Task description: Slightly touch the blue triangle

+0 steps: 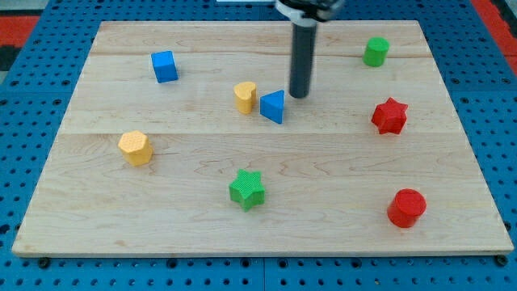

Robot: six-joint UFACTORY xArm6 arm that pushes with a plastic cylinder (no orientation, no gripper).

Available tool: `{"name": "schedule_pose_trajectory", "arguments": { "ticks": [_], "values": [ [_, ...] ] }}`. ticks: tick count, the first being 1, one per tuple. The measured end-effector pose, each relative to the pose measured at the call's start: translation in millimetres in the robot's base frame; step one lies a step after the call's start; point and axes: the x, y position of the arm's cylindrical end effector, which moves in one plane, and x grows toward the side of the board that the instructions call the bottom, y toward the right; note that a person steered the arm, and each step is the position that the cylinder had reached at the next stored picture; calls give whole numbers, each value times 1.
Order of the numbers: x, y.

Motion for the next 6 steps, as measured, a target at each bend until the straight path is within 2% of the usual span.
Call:
{"name": "schedule_pose_trajectory", "arguments": {
  "ticks": [1,4,5,6],
  "values": [
    [23,6],
    [7,-29],
    [7,-22],
    [4,62]
  ]
}}
